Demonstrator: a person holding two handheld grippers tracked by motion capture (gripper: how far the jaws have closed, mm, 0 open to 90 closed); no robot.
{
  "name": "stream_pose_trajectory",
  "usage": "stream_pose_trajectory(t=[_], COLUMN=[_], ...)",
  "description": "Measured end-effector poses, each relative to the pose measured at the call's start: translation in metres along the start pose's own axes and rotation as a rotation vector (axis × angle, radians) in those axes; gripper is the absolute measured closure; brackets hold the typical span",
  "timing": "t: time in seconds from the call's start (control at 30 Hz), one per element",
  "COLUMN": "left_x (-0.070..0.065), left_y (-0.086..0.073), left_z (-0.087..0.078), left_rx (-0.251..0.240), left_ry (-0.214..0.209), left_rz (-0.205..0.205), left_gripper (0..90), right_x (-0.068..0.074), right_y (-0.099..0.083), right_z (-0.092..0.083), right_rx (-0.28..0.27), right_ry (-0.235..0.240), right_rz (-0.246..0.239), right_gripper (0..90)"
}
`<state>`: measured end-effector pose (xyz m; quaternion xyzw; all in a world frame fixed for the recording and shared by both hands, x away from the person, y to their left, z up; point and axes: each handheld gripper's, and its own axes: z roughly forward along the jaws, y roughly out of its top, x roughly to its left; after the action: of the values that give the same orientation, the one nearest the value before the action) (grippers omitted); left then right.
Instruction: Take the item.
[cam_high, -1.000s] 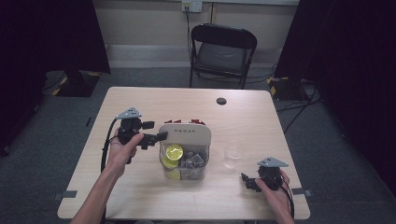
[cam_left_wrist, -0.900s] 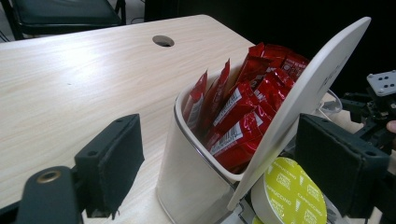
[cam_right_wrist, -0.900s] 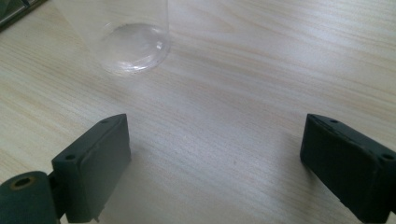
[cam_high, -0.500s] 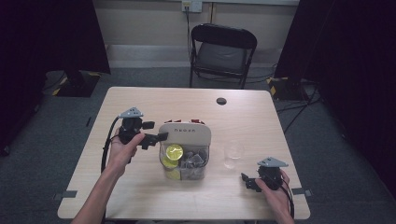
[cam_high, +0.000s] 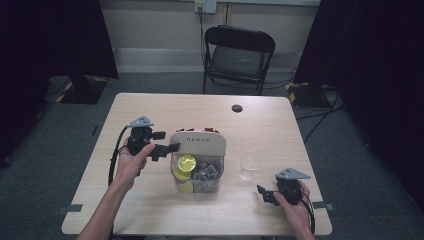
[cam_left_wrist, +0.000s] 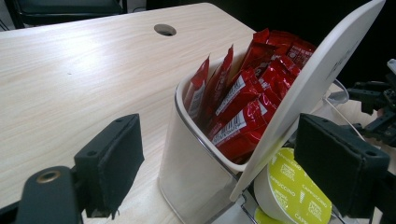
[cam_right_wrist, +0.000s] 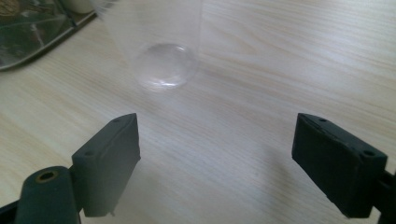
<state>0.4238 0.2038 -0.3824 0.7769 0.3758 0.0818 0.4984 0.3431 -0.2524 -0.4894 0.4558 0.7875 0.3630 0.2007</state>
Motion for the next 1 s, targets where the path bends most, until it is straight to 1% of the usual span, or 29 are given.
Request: stream_pose_trajectory(t=[0.13,0.2,0.43,0.6,0.67,0.77,0.87,1.0], left_x=[-0.001,0.000,-0.001,0.000,0.000,0.000,0.001,0.000], left_y=[-0.002,-0.002,-0.002,-0.002,-0.002,-0.003,-0.004,-0.003], left_z=[0.000,0.000,-0.001,-0.001,-0.001,-0.001,0.000,0.000], left_rx=[-0.006,-0.002,-0.003,-0.002,-0.007,0.001,0.001,0.003], left_ry=[0.004,0.003,0.007,0.008,0.006,0.008,0.005,0.005], left_rz=[-0.008,-0.005,-0.003,-0.006,-0.006,-0.008,-0.011,-0.006], left_gripper=[15.5,15.4,15.6,15.4,15.5,15.5,15.4,15.6], right_x=[0.006,0.008,0.018,0.023,0.026,0.031,0.035,0.042], right_y=[0.002,0.003,0.008,0.012,0.014,0.017,0.021,0.026], right_z=[-0.003,-0.005,-0.013,-0.018,-0.020,-0.022,-0.023,-0.026], right_rx=[0.000,-0.009,-0.041,-0.065,-0.072,-0.074,-0.085,-0.096], right_ry=[0.034,0.053,0.072,0.101,0.118,0.167,0.193,0.233], right_rz=[-0.001,0.002,-0.002,-0.010,-0.010,-0.029,-0.041,-0.040], right_gripper=[15.0,15.1,17.0,20.3,20.2,20.4,23.1,25.7])
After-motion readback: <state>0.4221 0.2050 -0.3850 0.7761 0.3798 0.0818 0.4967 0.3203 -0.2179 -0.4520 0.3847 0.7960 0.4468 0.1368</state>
